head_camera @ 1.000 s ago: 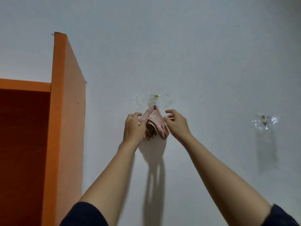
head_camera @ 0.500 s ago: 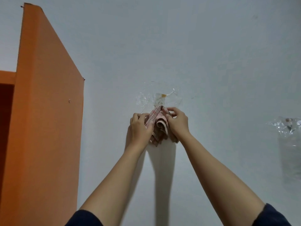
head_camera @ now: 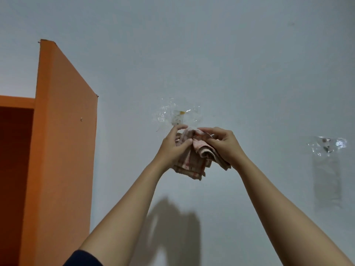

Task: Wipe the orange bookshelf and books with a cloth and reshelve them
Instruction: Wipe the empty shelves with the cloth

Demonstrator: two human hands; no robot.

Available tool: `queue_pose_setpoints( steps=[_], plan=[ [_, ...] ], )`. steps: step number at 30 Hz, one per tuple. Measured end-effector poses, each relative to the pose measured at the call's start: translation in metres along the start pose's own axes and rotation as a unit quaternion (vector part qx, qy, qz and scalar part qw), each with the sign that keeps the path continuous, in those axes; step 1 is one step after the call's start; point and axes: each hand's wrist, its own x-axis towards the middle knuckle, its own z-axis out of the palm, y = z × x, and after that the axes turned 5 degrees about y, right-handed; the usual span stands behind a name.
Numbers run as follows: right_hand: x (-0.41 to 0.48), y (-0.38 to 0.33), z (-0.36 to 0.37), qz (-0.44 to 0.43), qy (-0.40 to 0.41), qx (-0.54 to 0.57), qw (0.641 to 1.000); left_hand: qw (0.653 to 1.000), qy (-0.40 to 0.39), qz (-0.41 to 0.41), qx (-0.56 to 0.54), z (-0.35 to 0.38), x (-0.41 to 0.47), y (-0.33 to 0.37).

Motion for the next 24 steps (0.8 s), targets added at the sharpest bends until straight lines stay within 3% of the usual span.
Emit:
queue_pose_setpoints(
  steps=[5, 14, 18, 24],
  plan=[
    [-0.062, 0.01, -0.029, 0.08, -0.099, 0.025, 0.992, 0.99, -0.103, -0.094, -0.003, 0.011, -0.064, 0.013],
    [-0.162, -0.014, -0.021, 0.167, -0.215, 0.104, 0.957, 0.954, -0.146, -0.235, -0.114, -0.014, -0.192, 0.061],
    [-0.194, -0.042, 0.005, 0.177, -0.246, 0.183, 0.935, 0.946, -0.114, -0.28, -0.118, -0.05, -0.233, 0.095],
    [-0.229, -0.095, 0.066, 0.109, -0.203, 0.249, 0.941, 0.952, 0.026, -0.287, -0.099, -0.122, -0.282, 0.146]
  ],
)
